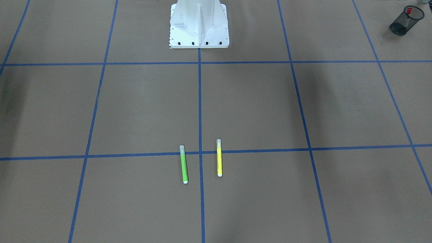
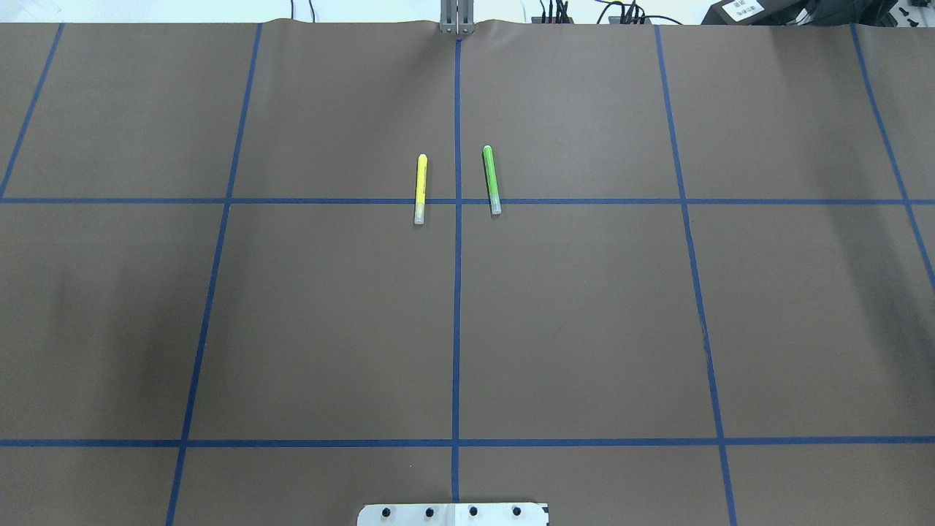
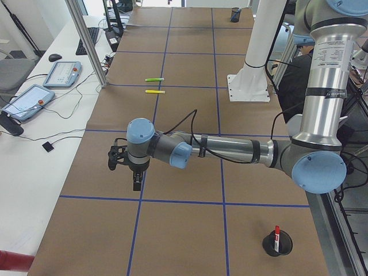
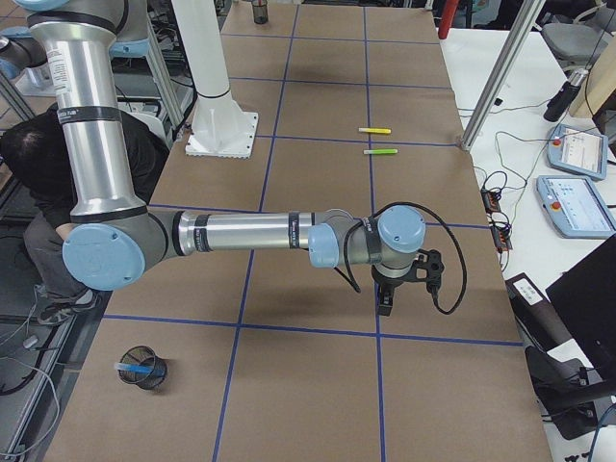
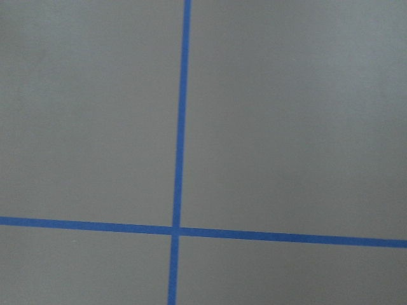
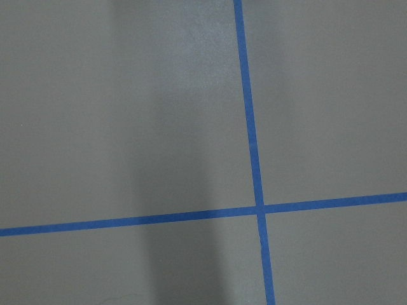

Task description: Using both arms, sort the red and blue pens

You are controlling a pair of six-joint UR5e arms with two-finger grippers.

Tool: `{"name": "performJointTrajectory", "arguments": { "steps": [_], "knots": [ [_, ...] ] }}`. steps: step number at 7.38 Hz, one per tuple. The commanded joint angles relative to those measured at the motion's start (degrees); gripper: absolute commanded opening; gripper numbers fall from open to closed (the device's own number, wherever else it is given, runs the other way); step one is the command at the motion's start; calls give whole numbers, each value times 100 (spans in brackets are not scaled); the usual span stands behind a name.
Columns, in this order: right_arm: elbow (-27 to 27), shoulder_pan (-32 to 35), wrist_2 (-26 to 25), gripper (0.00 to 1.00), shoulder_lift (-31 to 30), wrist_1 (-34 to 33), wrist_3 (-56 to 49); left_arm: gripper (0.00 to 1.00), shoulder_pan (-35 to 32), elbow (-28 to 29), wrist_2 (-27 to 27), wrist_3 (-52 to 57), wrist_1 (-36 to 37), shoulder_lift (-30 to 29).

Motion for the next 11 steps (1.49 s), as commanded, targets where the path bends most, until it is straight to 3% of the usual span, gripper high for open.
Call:
{"name": "performJointTrajectory", "arguments": {
  "steps": [1,4,9,11],
  "knots": [
    [-13,-1,-11,100,-58,-25,16,100,34,0,114,4,12,58],
    [-5,-1,-256,100,-286,-17,-54,100,60,26,219,916,355,128],
    [13,-1,-214,100,-410,10,-54,100,69,-140,281,927,303,391],
    [13,-1,-196,100,-419,19,-54,100,61,-316,-156,918,355,471]
  ]
}}
